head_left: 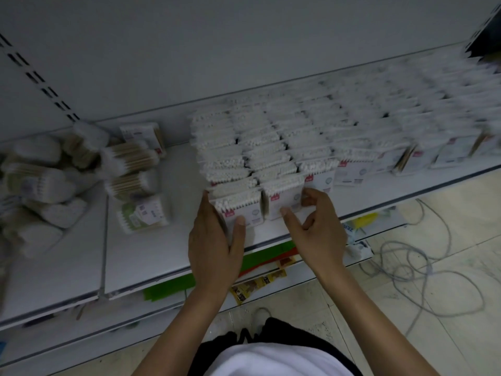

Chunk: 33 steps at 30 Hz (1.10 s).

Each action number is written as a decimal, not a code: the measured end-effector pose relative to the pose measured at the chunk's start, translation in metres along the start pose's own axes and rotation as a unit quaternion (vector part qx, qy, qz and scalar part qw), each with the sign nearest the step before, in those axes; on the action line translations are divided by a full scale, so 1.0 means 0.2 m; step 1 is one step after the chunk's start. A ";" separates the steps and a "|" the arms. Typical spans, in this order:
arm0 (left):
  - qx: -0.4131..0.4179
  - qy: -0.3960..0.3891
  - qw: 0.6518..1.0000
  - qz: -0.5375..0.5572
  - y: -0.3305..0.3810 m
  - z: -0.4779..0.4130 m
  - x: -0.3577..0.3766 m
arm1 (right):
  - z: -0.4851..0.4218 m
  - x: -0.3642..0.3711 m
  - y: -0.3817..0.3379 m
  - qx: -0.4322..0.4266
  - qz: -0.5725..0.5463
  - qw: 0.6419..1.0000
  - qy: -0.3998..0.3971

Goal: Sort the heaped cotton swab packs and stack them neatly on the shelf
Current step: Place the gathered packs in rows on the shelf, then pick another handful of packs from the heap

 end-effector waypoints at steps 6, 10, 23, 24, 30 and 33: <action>0.007 -0.005 1.000 -0.007 -0.01 0.01 0.01 | 0.00 0.01 0.00 -0.017 0.015 1.000 -0.004; 0.014 -0.002 1.000 -0.003 -0.01 0.01 0.00 | 0.00 -0.04 0.00 -0.008 -0.040 0.999 -0.011; 0.129 0.094 0.987 0.023 -0.03 0.08 -0.21 | 0.04 -0.08 -0.38 -0.257 0.044 0.965 0.029; 0.123 0.117 0.985 0.004 -0.05 0.08 -0.26 | 0.05 -0.05 -0.43 -0.270 0.038 0.962 0.003; 0.030 0.212 0.974 -0.079 -0.30 0.21 -0.57 | 0.19 0.22 -0.71 -0.319 -0.016 0.934 -0.163; -0.043 0.243 0.964 -0.098 -0.44 0.33 -0.69 | 0.28 0.37 -0.82 -0.326 -0.014 0.908 -0.263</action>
Point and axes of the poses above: each hand's wrist, its own z-axis away from the middle knuckle, its own x-axis out of the palm, y = z × x, the point moved 2 cm from there along -z, towards the middle knuckle, and after that the axes turned 3 degrees about -x, right-handed, at the moved point
